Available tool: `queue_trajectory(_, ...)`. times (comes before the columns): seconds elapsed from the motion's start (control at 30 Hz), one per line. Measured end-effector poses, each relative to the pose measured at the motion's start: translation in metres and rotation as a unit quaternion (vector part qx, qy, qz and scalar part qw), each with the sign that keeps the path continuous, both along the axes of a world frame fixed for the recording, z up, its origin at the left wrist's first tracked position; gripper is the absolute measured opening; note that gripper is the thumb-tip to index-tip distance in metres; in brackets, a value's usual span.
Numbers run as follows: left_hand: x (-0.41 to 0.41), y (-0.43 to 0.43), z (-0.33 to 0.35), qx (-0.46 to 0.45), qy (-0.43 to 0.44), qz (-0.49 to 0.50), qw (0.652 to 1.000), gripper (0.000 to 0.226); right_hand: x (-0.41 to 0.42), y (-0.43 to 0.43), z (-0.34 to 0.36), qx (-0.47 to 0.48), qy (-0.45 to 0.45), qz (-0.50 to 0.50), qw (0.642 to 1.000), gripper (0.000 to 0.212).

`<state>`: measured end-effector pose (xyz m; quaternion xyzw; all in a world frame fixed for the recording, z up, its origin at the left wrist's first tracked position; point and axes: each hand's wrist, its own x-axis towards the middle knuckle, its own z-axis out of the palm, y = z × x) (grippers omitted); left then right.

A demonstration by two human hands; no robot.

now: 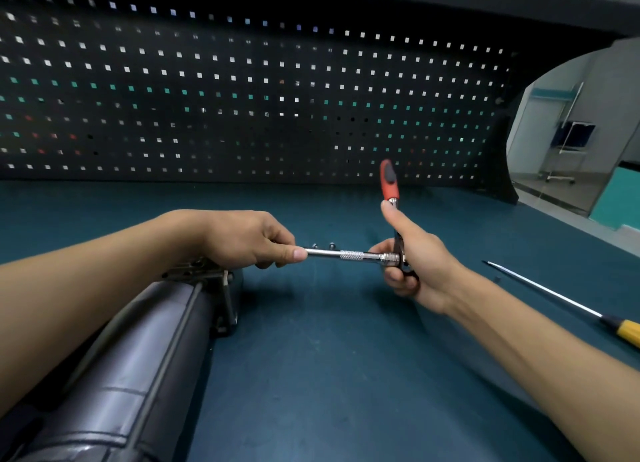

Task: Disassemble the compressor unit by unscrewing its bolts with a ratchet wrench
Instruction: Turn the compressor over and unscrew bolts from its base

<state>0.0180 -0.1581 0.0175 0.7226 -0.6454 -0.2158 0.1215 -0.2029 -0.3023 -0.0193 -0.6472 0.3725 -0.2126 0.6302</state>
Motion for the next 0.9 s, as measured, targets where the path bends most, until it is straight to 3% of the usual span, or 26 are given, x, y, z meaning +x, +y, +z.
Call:
queue_trajectory(0.17,0.002,-0.002,-0.002,-0.005,0.004,-0.002,1.000,0.048,0.001,-0.002,0.000,0.090,-0.014,0.026,0.995,0.055)
queue_trajectory(0.57,-0.002,0.000,0.001,0.002,-0.001,0.007,1.000,0.047,-0.009,-0.016,0.004,0.255,-0.002,0.136,0.957,0.044)
queue_trajectory(0.7,-0.002,0.001,0.001,0.005,0.007,0.017,1.000,0.047,-0.008,-0.015,0.003,0.238,0.000,0.126,0.963,0.045)
queue_trajectory(0.9,-0.004,0.002,0.004,0.030,0.057,0.033,0.997,0.055,-0.009,-0.014,0.004,0.136,-0.048,0.127,0.981,0.043)
